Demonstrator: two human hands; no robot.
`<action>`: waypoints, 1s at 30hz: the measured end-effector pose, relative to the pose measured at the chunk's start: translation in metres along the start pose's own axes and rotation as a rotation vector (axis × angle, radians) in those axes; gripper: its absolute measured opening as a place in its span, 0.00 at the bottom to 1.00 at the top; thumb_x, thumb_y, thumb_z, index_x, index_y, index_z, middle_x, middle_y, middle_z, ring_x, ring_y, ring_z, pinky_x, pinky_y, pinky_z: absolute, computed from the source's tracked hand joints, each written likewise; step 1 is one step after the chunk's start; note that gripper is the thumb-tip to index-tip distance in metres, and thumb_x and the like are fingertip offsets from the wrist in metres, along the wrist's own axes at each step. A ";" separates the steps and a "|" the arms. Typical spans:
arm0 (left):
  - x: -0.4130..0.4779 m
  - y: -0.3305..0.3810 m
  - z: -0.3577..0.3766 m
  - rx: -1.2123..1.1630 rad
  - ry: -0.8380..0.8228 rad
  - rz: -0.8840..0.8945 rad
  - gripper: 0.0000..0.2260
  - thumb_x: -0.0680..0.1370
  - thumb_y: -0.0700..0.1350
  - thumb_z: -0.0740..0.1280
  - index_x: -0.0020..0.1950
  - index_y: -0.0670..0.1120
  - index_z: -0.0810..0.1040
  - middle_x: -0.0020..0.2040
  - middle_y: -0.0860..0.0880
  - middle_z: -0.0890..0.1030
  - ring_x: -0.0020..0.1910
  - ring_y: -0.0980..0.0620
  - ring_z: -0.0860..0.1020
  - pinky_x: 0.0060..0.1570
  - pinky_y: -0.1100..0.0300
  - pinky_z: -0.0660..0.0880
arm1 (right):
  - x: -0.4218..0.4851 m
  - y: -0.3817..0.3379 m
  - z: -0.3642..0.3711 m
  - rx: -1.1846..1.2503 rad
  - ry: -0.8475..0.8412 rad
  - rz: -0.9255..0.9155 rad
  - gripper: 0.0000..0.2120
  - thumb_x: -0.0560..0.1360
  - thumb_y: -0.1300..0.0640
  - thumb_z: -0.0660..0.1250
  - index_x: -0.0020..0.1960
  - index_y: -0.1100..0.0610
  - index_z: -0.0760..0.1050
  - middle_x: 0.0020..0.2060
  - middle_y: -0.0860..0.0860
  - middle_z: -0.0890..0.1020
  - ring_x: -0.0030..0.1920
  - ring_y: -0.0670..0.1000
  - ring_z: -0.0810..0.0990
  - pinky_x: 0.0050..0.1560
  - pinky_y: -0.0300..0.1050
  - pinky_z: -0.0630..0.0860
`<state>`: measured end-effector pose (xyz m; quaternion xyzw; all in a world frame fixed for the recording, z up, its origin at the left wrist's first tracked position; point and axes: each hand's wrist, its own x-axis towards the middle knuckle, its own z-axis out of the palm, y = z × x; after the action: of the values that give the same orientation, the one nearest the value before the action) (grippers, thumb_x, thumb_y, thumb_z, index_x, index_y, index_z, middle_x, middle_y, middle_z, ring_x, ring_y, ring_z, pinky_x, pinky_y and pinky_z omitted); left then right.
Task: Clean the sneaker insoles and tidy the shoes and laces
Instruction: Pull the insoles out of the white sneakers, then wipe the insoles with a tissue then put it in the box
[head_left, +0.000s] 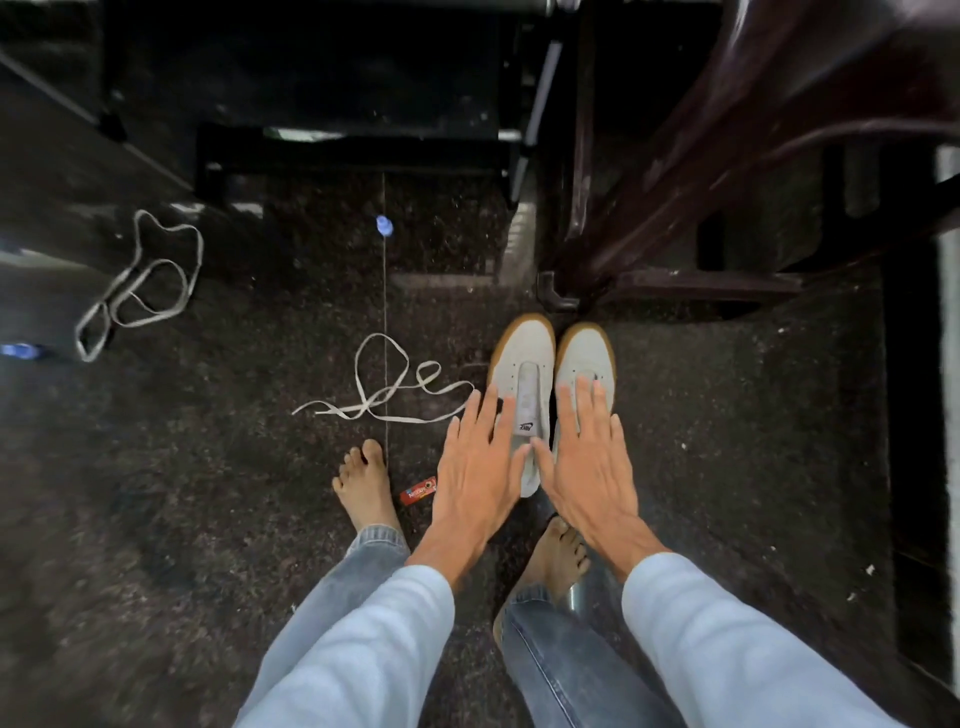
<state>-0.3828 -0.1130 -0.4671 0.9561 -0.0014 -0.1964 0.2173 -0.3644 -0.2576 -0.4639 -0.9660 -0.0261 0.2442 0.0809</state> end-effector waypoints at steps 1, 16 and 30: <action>-0.001 0.004 -0.019 0.032 0.005 0.014 0.26 0.81 0.55 0.54 0.75 0.43 0.70 0.76 0.41 0.72 0.75 0.40 0.71 0.67 0.42 0.74 | -0.005 -0.007 -0.014 -0.023 0.012 -0.004 0.34 0.80 0.41 0.50 0.80 0.58 0.48 0.79 0.58 0.51 0.79 0.59 0.49 0.76 0.61 0.59; -0.059 0.050 -0.289 0.027 0.283 0.106 0.25 0.84 0.58 0.48 0.77 0.48 0.66 0.76 0.45 0.72 0.77 0.45 0.66 0.76 0.48 0.60 | -0.061 -0.119 -0.257 -0.027 0.230 0.058 0.35 0.79 0.37 0.46 0.79 0.56 0.56 0.79 0.56 0.55 0.79 0.58 0.55 0.71 0.59 0.68; -0.006 0.180 -0.434 0.009 0.246 0.375 0.25 0.82 0.56 0.53 0.77 0.47 0.67 0.76 0.45 0.72 0.76 0.43 0.70 0.71 0.42 0.71 | -0.032 -0.063 -0.461 0.272 0.453 0.307 0.28 0.79 0.47 0.62 0.75 0.58 0.63 0.74 0.54 0.67 0.76 0.54 0.60 0.70 0.54 0.66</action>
<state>-0.2101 -0.0955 -0.0302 0.9568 -0.1533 -0.0344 0.2445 -0.1735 -0.2650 -0.0381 -0.9688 0.1721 0.0330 0.1753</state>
